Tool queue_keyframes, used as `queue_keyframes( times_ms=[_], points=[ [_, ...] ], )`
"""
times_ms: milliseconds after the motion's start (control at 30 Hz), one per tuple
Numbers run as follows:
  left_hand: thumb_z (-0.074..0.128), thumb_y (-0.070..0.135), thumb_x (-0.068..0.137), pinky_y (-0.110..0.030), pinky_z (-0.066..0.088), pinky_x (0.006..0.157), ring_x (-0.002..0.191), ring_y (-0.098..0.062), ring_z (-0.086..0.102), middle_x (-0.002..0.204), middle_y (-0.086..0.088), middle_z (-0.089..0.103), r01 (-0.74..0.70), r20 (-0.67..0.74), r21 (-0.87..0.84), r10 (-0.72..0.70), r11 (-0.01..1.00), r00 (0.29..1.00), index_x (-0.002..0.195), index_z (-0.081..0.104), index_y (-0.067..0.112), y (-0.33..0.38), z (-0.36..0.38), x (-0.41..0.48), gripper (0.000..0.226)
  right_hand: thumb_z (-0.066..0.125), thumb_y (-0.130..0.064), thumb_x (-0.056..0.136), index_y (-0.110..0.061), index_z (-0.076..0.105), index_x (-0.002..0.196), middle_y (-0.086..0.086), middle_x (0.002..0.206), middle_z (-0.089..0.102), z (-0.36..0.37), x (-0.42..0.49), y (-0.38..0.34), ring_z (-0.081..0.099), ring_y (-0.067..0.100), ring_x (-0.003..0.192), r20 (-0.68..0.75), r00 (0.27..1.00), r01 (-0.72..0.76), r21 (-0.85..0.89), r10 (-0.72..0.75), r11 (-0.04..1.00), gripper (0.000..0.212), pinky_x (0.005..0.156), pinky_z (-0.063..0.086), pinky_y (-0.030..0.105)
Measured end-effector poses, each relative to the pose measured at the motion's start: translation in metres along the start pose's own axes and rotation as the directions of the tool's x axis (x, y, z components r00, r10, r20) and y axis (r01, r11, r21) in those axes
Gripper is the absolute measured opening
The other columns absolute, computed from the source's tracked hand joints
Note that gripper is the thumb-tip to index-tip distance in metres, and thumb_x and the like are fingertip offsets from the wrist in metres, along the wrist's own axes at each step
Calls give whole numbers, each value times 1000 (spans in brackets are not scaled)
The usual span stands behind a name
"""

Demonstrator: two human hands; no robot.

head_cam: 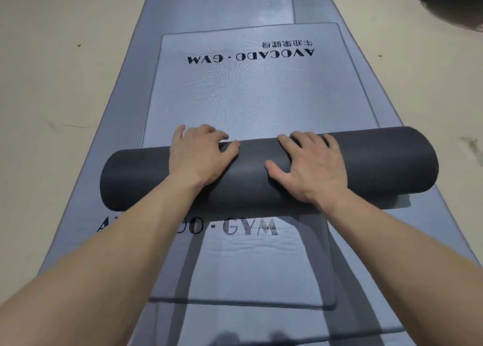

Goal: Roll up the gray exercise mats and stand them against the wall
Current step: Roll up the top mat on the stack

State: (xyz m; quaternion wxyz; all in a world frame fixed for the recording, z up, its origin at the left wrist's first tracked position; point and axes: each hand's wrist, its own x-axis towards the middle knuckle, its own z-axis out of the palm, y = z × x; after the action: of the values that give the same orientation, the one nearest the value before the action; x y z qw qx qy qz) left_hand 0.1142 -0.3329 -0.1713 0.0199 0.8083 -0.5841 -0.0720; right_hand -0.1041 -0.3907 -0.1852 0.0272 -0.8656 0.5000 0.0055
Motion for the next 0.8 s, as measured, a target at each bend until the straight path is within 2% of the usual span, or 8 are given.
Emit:
queue_keyframes(
  times_ms=[133,267,333,400,533,633,700,800],
  points=[
    [18,91,75,-45,29,114,135,-26,48,147,-1,55,-101,4,154,102,983,995,148,47,30,21,8,-20,99,16,-79,88,-34,61,131,1,126,66,-10,35,5,57,25,119,74,997,20,-4,-20,1000,77,101,35,46],
    [11,94,73,-42,39,92,107,-28,62,117,-1,69,-89,11,152,88,984,996,133,58,30,20,-3,-4,100,19,-79,92,-35,64,128,4,124,68,-18,58,8,59,29,116,168,986,18,49,-26,999,73,88,35,44],
    [8,93,73,-41,38,83,99,-28,63,108,-2,69,-99,-11,189,103,977,995,129,60,29,21,-7,2,99,18,-80,92,-37,60,135,6,134,63,-23,63,10,56,30,123,226,974,7,67,-23,998,74,92,36,47],
    [6,92,73,-41,38,84,99,-27,63,108,-2,69,-106,-33,212,116,972,993,129,59,28,24,-5,0,100,17,-83,91,-38,54,141,5,143,58,-26,64,10,52,29,131,286,958,12,66,-30,998,77,98,36,49],
    [18,103,62,-43,41,100,113,-27,59,129,-2,63,-203,52,174,197,964,979,144,45,27,9,-6,-10,116,18,-97,74,-38,51,142,3,134,62,-32,48,13,56,28,122,275,955,90,97,-113,991,96,98,41,47],
    [50,104,45,-47,44,104,122,-29,56,138,-4,54,-390,176,234,355,891,918,152,27,21,-7,-6,-15,137,47,-101,53,-28,25,159,8,153,42,-19,4,22,41,32,139,136,957,271,-115,-255,956,130,116,27,57],
    [65,95,42,-47,46,103,121,-30,57,138,-5,53,-410,222,265,359,873,907,153,22,21,-8,-6,-15,140,75,-86,45,-21,16,161,16,159,33,-2,-27,26,32,40,145,120,965,257,-228,-235,939,146,115,22,67],
    [75,83,46,-45,51,95,109,-30,61,125,-3,59,-349,232,217,300,912,925,146,31,24,3,-17,-14,124,91,-57,46,-21,24,156,17,148,43,-2,-28,29,44,40,132,43,976,216,-252,-212,943,134,107,35,64]
  ],
)
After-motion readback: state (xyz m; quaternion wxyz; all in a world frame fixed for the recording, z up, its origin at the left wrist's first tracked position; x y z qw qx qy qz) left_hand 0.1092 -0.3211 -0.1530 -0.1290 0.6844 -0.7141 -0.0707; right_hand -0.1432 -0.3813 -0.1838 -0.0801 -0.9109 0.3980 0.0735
